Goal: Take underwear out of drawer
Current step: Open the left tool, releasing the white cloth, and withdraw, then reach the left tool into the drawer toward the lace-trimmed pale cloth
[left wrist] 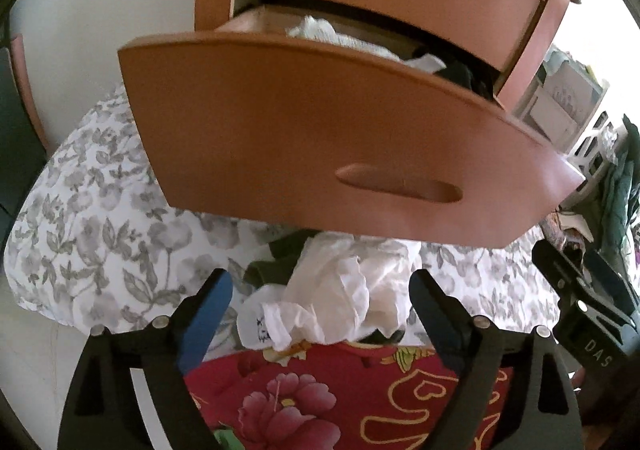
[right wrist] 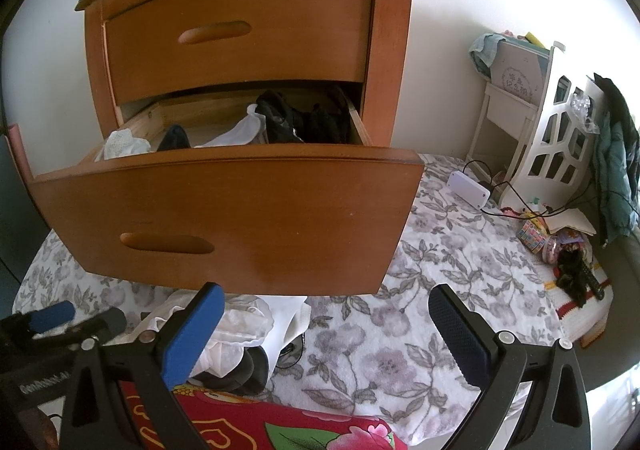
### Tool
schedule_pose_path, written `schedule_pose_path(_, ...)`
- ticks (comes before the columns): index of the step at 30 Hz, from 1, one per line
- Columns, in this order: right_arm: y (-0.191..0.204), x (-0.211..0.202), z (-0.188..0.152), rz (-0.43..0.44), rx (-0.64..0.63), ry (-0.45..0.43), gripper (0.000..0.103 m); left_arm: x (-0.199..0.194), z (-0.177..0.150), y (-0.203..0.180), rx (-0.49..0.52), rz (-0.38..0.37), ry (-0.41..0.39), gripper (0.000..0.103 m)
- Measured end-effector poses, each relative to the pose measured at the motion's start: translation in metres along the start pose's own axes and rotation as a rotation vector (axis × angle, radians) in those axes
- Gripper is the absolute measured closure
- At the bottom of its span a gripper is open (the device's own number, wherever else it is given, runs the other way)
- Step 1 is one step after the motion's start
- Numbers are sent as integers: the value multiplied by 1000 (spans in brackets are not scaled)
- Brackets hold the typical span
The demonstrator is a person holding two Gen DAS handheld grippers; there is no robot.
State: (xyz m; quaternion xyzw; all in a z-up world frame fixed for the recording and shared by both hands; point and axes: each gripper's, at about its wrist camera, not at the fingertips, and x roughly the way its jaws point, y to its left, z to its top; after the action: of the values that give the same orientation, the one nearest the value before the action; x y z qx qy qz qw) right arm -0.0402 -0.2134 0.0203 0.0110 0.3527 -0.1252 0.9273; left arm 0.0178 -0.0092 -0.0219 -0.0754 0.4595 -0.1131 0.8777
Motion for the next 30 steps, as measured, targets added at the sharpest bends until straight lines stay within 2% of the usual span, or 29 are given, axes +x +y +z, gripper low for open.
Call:
schedule_pose_path(2,0,0,0,0,0,1,0,-1,1,0,-2,-7,-12,1)
schedule_pose_path(10,1,1,1,6,-1,10,0,-7,4,-1,9,-34,-61,0)
schedule_pose_path(16,-2,2,0,25,11,13,0,-29,17,-2,23,-102,-107,0)
schedule_pose_path(19,-4,2,0,35,18,12,0,-46,35,-1,15,-144,-131,0)
schedule_pose_path(21,-3,2,0,38,21,12,0,-57,51,1,11,-136,-154,0)
schedule_pose_path(26,-4,2,1,44,23,16,0,-73,99,0,46,-67,-194,0)
schedule_pose_path(30,-4,2,0,43,22,15,0,-66,134,0,31,-36,-185,0)
